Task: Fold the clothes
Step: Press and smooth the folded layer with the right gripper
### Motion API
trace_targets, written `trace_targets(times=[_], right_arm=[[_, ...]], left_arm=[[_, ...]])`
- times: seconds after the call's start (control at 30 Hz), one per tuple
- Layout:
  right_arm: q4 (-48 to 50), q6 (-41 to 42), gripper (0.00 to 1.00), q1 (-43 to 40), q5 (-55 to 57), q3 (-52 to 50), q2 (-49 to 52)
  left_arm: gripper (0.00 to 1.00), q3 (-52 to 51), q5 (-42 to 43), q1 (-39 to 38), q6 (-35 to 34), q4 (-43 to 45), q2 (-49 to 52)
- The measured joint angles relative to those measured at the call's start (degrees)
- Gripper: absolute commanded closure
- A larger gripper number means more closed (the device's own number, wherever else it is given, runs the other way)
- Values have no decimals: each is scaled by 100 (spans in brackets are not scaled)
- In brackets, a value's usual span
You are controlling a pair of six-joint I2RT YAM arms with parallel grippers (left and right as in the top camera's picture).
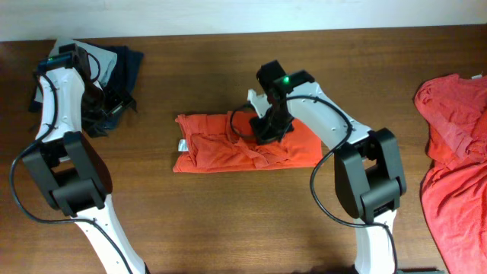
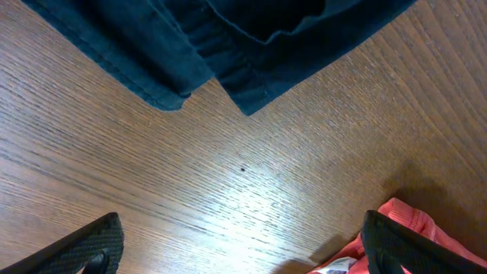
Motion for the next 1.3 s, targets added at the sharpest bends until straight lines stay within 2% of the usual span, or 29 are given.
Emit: trace_targets(times=[0.2,0.53,0.6,0.7,0.83,1.0,1.13,1.3], right_arm=[[177,120,91,101,-518,-94,2],[533,190,89,577,-758,-96,2],[654,199,94,688,-800,-96,2],[531,175,96,756,-833,-59,2],[22,105,96,546,-857,319,2],[-704,105,96,-118,-857,914,-50],[-927,103,96,-476,-702,826,-85],[-809,149,96,-378,-450,328,-85]], left_arm=[[1,0,0,0,0,0,0],[1,0,0,0,-2,0,0],[1,0,0,0,0,0,0],[1,0,0,0,0,0,0],[1,0,0,0,-2,2,0],[1,0,-2,0,-2,0,0],[1,0,0,0,0,0,-2],[1,0,0,0,0,0,0]])
